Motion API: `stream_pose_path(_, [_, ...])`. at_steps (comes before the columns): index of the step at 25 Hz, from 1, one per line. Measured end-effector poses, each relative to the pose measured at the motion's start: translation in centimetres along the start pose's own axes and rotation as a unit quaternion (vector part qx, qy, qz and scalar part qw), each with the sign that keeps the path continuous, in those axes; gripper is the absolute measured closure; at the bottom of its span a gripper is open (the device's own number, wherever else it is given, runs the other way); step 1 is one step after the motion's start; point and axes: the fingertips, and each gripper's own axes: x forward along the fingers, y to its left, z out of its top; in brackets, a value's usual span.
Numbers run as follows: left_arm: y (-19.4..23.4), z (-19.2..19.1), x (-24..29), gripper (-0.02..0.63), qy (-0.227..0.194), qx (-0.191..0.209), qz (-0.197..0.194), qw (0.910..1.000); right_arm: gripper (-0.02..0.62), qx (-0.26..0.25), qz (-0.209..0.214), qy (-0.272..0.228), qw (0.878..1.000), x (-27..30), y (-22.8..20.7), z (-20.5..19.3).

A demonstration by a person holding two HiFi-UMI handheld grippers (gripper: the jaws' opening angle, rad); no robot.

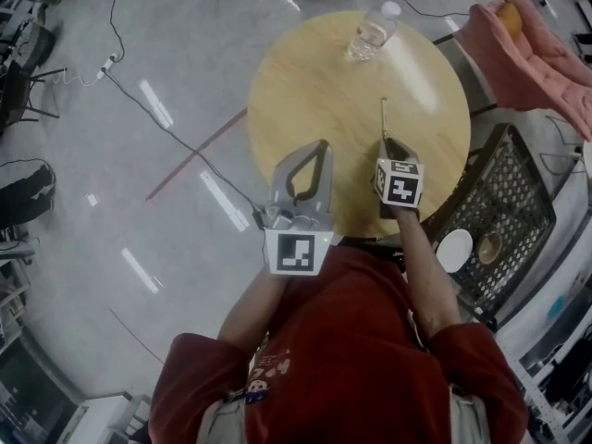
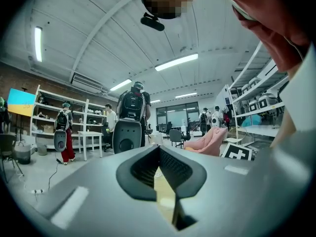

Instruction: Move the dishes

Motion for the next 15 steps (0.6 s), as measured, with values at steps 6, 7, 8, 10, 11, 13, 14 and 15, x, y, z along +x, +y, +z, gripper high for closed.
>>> stream_pose_path(6, [-0.11,0.14,0.01,0.6,-0.003,0.008,-0.005,1.0,0.558,-0.028,-0.002,0.002,1.0,-0.05,0.3,0.12])
stream_pose_path(7, [-0.13,0.22,0.02,0.6,-0.005,0.008,-0.005,0.9999,0.568,-0.031,-0.003,0.001,1.0,-0.1,0.29,0.16])
stream_pose_path(8, [-0.17,0.3,0.04,0.6,-0.006,0.007,-0.006,0.9999,0.575,-0.033,-0.004,0.001,0.999,-0.13,0.26,0.18])
stream_pose_path(10, [-0.24,0.35,0.03,0.6,-0.005,0.005,-0.006,1.0,0.575,-0.035,-0.004,0.002,0.999,-0.19,0.21,0.13])
stream_pose_path(11, [-0.24,0.35,-0.02,0.6,-0.004,0.004,-0.006,1.0,0.575,-0.037,-0.004,0.003,0.999,-0.2,0.19,0.07])
stream_pose_path(13, [-0.23,0.34,-0.13,0.6,-0.003,0.003,-0.006,1.0,0.575,-0.038,-0.005,0.002,0.999,-0.21,0.14,-0.05])
stream_pose_path(14, [-0.24,0.34,-0.16,0.6,-0.002,0.004,-0.007,1.0,0.575,-0.037,-0.005,0.002,0.999,-0.28,0.11,-0.08])
stream_pose_path(15, [-0.28,0.36,-0.18,0.6,-0.001,0.005,-0.007,1.0,0.575,-0.036,-0.005,0.001,0.999,-0.39,0.04,-0.11])
